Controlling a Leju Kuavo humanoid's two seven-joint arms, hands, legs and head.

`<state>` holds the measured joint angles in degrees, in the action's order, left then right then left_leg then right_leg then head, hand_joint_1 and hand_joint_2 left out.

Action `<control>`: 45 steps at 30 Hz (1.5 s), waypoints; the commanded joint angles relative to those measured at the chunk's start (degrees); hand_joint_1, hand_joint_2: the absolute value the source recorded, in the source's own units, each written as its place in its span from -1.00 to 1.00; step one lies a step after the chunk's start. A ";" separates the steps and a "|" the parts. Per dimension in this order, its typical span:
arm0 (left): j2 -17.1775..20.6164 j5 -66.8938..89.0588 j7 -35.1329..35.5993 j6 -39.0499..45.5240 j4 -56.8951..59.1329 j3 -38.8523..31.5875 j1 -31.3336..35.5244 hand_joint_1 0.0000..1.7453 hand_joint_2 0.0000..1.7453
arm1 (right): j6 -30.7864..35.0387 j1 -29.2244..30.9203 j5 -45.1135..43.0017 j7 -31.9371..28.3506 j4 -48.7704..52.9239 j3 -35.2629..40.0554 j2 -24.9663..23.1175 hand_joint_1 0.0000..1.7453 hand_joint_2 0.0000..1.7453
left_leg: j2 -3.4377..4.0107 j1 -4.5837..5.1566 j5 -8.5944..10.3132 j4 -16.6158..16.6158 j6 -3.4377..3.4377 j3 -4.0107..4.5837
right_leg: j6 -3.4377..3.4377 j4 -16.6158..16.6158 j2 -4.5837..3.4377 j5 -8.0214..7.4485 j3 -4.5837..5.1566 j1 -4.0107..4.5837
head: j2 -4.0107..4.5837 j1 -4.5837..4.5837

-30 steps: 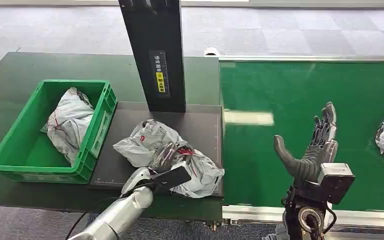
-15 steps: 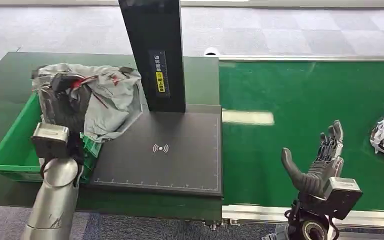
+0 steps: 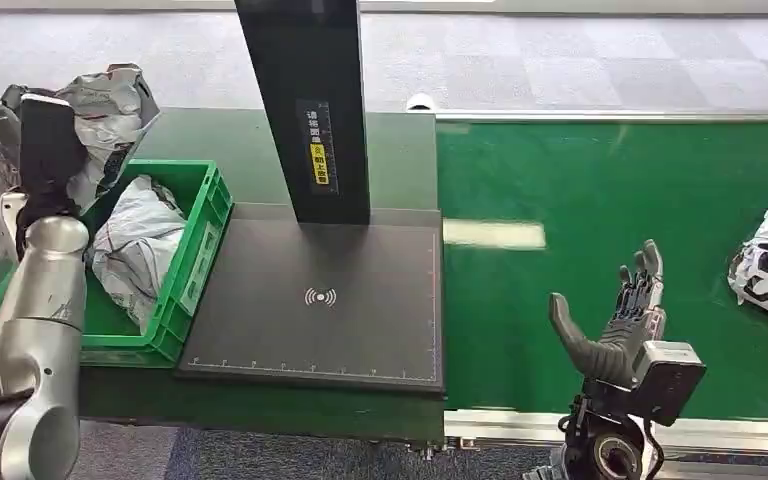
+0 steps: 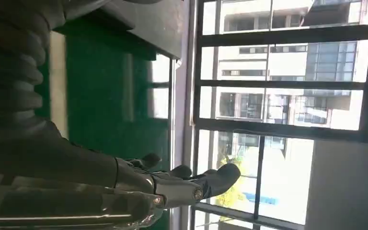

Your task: Moved the parcel from conveyor to table for the left to box.

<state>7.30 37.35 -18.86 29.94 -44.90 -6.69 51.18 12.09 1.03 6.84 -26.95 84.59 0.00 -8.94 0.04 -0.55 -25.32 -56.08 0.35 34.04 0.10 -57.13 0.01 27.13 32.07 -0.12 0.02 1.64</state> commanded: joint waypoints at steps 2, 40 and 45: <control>1.03 3.21 1.87 -1.88 22.55 1.05 6.86 -0.06 1.00 | 0.36 1.92 -0.40 0.49 -4.24 1.02 0.74 -1.00 1.00 | 0.00 0.00 0.01 0.05 0.00 -0.10 | -0.01 0.05 0.00 -0.01 -0.09 0.00 | 0.00 0.00; -12.42 -35.94 -19.79 -21.76 -20.91 10.60 -20.91 -1.00 1.00 | 1.34 8.42 3.90 0.50 -18.31 5.52 3.67 -1.00 1.00 | -0.01 0.01 0.02 0.12 -0.04 -0.11 | -0.07 0.21 -0.01 -0.05 -0.16 -0.01 | 0.00 0.00; -16.01 -42.84 -20.35 -23.77 -19.80 32.24 -38.19 -1.00 1.00 | 10.39 9.49 11.13 -13.05 -32.05 5.14 4.52 -1.00 1.00 | -0.15 0.16 -0.04 0.43 -0.13 -0.63 | -0.12 0.52 0.15 0.03 -0.66 -0.18 | 0.00 0.02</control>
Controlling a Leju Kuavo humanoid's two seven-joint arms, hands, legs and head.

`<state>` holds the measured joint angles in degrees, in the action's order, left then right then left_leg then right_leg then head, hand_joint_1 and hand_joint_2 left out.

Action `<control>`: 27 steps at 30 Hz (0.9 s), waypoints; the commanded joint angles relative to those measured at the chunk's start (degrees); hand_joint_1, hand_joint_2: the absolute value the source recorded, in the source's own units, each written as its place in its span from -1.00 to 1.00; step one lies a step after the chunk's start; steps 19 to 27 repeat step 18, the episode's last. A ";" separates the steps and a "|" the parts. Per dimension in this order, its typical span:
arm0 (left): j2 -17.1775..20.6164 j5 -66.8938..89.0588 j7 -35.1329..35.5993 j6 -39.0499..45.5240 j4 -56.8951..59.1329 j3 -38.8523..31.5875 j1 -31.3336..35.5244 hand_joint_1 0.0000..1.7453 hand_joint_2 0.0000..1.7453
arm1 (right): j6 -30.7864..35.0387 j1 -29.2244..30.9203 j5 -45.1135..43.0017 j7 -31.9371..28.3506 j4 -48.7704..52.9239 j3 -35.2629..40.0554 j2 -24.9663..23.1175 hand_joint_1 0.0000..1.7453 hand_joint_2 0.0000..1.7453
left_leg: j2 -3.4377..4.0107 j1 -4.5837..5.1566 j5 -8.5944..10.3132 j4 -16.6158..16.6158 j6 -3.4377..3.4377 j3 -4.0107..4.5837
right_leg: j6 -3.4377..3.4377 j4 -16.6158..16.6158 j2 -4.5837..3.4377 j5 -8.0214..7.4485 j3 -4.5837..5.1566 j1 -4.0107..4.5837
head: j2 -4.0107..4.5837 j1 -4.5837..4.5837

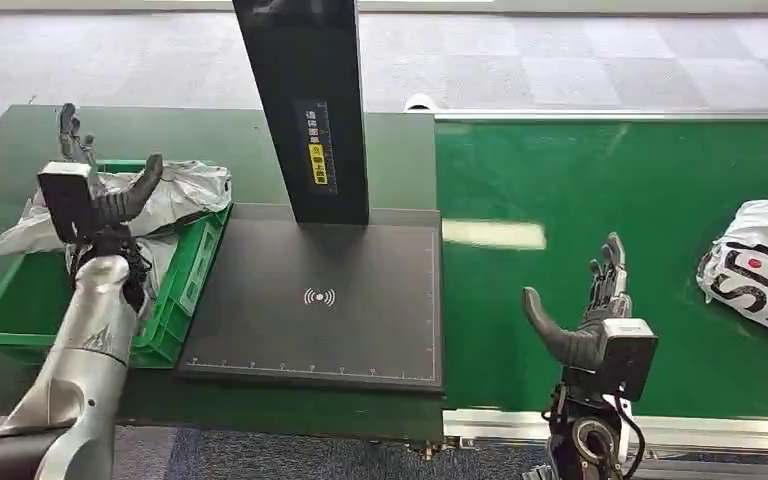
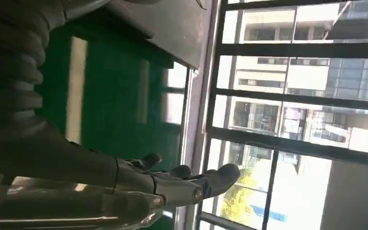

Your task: Moved the parcel from conveyor to table for the left to box.

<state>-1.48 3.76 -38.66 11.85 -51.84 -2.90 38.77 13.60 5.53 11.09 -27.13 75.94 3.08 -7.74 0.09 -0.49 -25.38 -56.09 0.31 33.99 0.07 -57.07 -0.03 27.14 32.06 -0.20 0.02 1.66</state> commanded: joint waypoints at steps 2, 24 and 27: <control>-7.55 -13.11 -1.34 -7.30 -9.41 26.20 -27.90 -1.00 1.00 | 11.24 4.17 6.24 -12.87 -24.46 3.86 4.02 -1.00 1.00 | -0.17 0.11 -0.10 0.29 -0.15 -0.47 | -0.21 0.36 0.12 0.13 -0.59 -0.12 | 0.00 -0.02; -4.62 0.75 -1.34 0.79 -12.81 23.14 -32.40 -1.00 1.00 | 15.91 1.30 4.81 -10.83 -23.83 4.93 0.51 -1.00 1.00 | 0.01 0.02 -0.35 0.12 -0.15 -0.17 | -0.18 0.16 -0.03 0.26 -0.25 0.01 | 0.00 -0.02; -4.62 0.75 -1.34 0.79 -12.81 23.14 -32.40 -1.00 1.00 | 15.91 1.30 4.81 -10.83 -23.83 4.93 0.51 -1.00 1.00 | 0.01 0.02 -0.35 0.12 -0.15 -0.17 | -0.18 0.16 -0.03 0.26 -0.25 0.01 | 0.00 -0.02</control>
